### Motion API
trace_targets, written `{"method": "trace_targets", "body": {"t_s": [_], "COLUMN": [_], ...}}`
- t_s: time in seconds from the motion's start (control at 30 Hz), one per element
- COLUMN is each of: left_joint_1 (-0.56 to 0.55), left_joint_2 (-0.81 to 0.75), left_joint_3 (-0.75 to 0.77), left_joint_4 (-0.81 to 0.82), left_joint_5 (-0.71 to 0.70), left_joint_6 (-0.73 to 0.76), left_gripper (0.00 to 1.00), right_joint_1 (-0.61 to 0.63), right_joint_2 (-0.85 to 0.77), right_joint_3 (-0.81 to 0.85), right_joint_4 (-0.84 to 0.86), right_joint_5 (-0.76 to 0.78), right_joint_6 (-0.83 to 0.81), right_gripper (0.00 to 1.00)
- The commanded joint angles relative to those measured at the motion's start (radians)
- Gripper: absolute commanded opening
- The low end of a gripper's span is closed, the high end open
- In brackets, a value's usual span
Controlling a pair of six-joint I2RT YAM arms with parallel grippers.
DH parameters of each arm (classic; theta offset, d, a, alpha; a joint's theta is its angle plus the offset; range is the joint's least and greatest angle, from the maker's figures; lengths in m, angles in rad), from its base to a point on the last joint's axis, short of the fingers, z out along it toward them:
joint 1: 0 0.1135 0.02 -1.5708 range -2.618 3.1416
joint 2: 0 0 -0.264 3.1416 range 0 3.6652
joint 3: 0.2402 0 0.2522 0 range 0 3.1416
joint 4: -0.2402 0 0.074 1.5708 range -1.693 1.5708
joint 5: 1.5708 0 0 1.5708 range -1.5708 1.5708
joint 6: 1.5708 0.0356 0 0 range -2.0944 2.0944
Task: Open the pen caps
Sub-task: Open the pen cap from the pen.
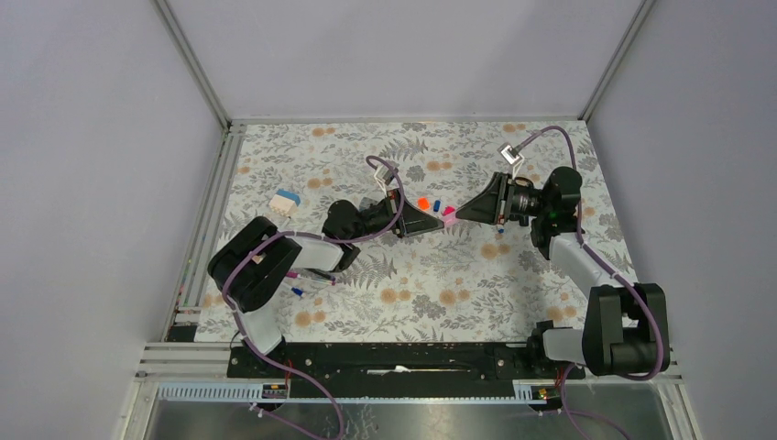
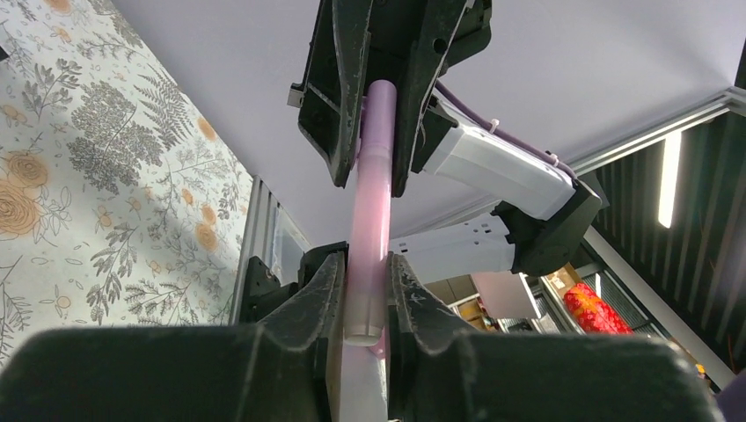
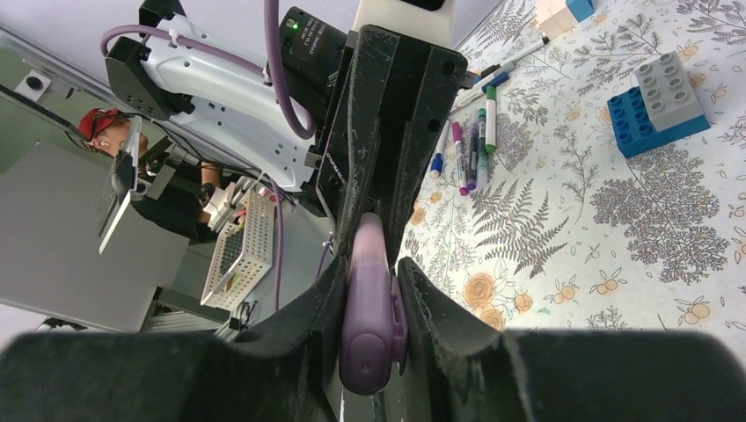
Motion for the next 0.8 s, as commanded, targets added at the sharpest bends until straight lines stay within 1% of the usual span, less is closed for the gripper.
{"method": "trace_targets", "body": {"t_s": [0.0, 0.13, 0.17, 0.3, 0.37, 0.5, 0.7, 0.77], "left_joint_1": [-0.010, 0.022, 0.032, 0.049, 0.055, 0.073, 0.107, 0.120], "left_joint_2": [-0.007, -0.008, -0.010, -0.031, -0.038, -0.048, -0.073, -0.086], "left_joint_3": [0.074, 0.050, 0.035, -0.008, -0.025, -0.054, -0.086, -0.094], "left_joint_4": [0.181, 0.190, 0.192, 0.194, 0.194, 0.195, 0.194, 0.183], "left_joint_5": [0.037, 0.105, 0.124, 0.179, 0.201, 0.223, 0.239, 0.244], "left_joint_6": [-0.076, -0.097, -0.104, -0.116, -0.120, -0.117, -0.102, -0.082], "left_gripper": [0.00, 0.00, 0.00, 0.00, 0.00, 0.00, 0.00, 0.00], "right_joint_1": [0.010, -0.050, -0.092, -0.165, -0.183, -0.205, -0.231, -0.235], "right_joint_2": [-0.019, -0.022, -0.021, -0.012, -0.005, 0.004, 0.005, 0.002], "right_joint_3": [-0.001, 0.059, 0.073, 0.089, 0.094, 0.103, 0.096, 0.091], "right_joint_4": [0.050, 0.001, 0.006, 0.147, 0.216, 0.277, 0.271, 0.233], "right_joint_5": [-0.005, -0.036, -0.041, -0.052, -0.048, -0.038, -0.026, -0.023], "right_joint_6": [-0.104, -0.120, -0.113, -0.003, 0.059, 0.127, 0.142, 0.116], "right_gripper": [0.00, 0.00, 0.00, 0.00, 0.00, 0.00, 0.00, 0.00]}}
